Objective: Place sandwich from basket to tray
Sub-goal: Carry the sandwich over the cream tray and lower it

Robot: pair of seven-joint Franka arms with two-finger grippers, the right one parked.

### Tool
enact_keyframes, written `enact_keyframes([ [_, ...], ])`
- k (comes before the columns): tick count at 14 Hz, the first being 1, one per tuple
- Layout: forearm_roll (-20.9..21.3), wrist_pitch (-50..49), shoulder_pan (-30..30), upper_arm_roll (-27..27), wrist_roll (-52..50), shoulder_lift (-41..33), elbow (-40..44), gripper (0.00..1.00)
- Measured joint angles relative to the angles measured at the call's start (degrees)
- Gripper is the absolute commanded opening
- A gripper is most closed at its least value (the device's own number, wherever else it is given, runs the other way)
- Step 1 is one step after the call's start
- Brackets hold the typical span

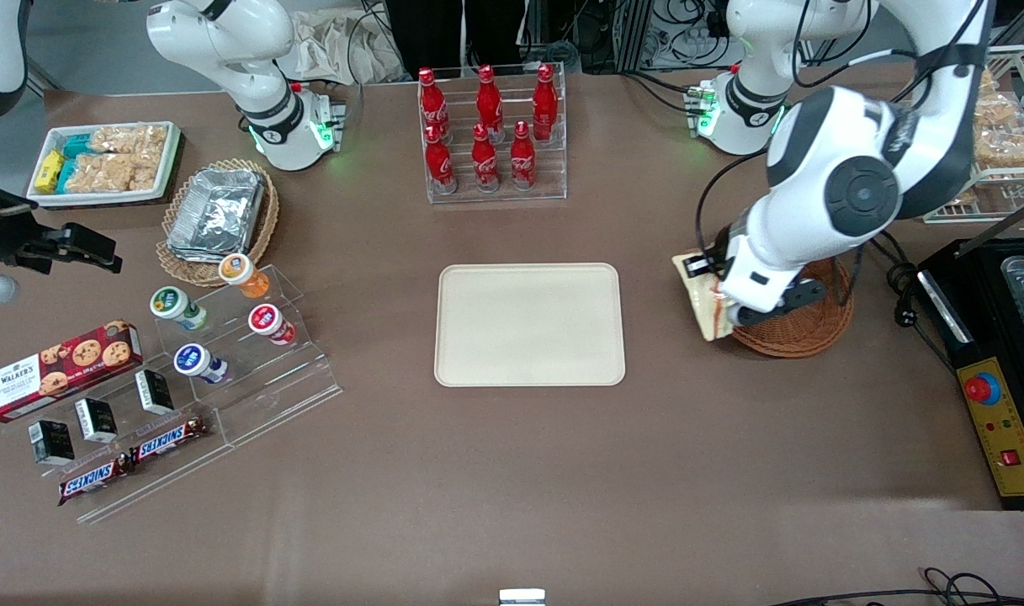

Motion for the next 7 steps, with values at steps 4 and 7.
enact_keyframes([
  [4, 5.1, 6.6, -3.7, -2.3, -0.3, 7.1, 0.0, 0.33],
  [7, 9.9, 12.2, -8.2, -2.5, -3.5, 12.9, 0.0, 0.33],
])
